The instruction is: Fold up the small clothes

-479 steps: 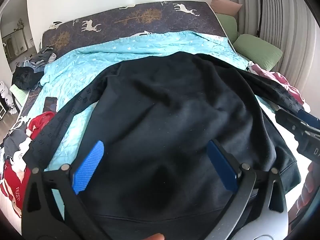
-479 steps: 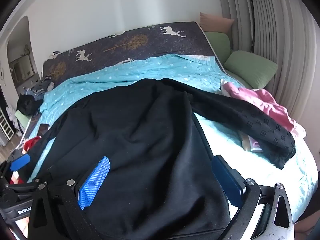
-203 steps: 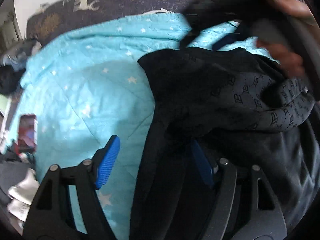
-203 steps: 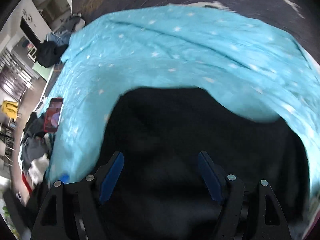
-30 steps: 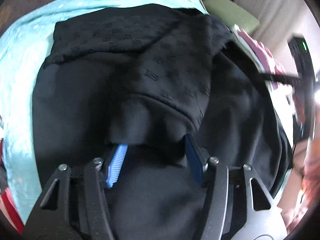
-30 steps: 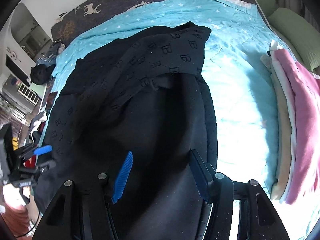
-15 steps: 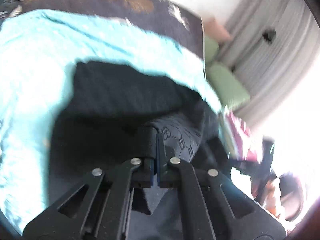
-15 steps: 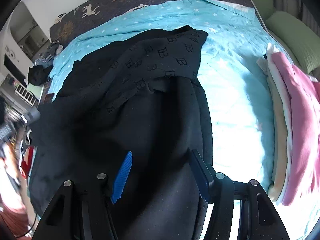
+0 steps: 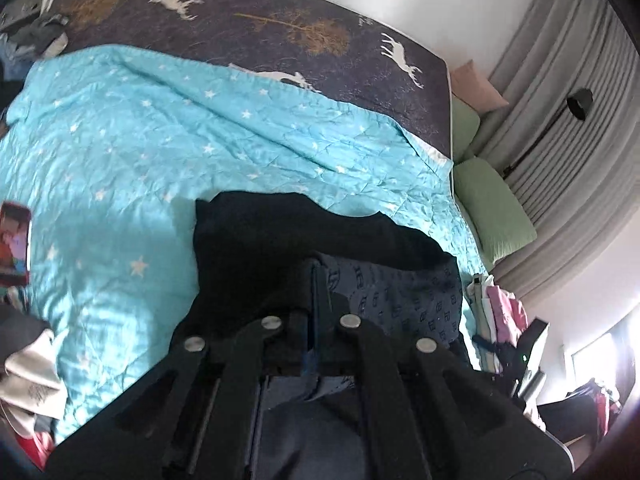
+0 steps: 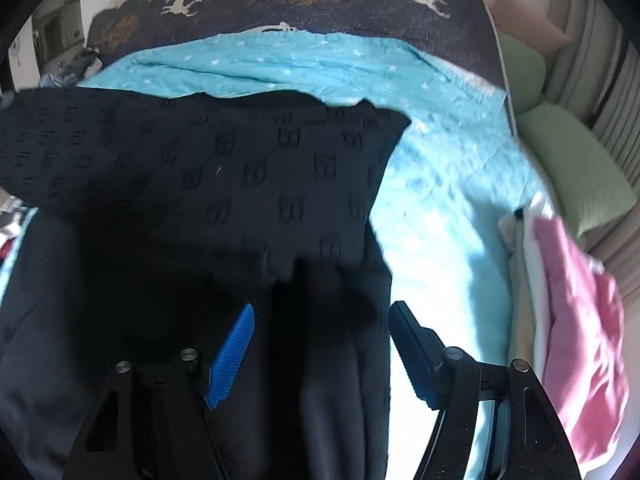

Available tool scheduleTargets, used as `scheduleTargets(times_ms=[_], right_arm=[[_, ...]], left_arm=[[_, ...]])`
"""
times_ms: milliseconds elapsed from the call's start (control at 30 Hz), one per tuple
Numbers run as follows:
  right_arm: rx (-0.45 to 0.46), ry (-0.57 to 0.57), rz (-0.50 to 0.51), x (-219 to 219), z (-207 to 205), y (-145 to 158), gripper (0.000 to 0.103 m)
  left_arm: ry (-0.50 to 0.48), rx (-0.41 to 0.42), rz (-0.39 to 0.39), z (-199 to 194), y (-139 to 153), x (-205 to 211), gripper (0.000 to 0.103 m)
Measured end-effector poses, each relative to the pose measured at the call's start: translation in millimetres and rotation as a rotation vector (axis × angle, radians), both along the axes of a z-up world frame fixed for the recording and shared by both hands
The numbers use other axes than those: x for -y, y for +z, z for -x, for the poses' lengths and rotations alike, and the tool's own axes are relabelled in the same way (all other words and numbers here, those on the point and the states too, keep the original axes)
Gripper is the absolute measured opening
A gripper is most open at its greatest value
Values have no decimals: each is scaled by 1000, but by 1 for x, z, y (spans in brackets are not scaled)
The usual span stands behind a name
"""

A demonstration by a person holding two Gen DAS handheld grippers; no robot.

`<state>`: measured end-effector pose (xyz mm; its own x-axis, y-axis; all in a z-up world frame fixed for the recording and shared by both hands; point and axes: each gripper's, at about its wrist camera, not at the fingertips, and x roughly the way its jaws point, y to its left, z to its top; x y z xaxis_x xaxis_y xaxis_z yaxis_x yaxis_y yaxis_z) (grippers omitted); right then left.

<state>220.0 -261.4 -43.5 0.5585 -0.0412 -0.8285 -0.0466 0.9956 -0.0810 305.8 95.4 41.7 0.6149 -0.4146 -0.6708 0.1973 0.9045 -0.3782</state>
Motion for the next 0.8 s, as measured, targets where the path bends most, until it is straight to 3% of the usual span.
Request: scheduleTargets(times_ms=[133,267,333,367,533,567,600,667,800], right_arm=[[41,-49,45,4,-22,0,71],[49,-123,-17,22,-42,-4,69],[64,-138,-33,24,-45,-1,40],[54,-130,-63,25,-47,0,17],[103,-210,-60,50,-30,12,16],[88,-217,-69,59,-30,9,19],[71,-195,-87,64,-32,5,33],[0,-171,-173,81,-35,-10,45],[-28,-168,-256,99,-19,-19,53]], left_arm=[[-18,12,-19,-7,7,11,2],[-18,23,-18,-14,14,18,2],[-21,20,-11,-16,15,20,2],[-24,21,-13,-17,16,21,2],[-49,1,-37,-27,1,32,3],[-31,-9,-72,-33,-8,35,3],[-14,-17,-102,-38,-15,36,3],[6,-72,-111,-51,-38,30,3],[73,-167,-127,-67,-83,4,3]])
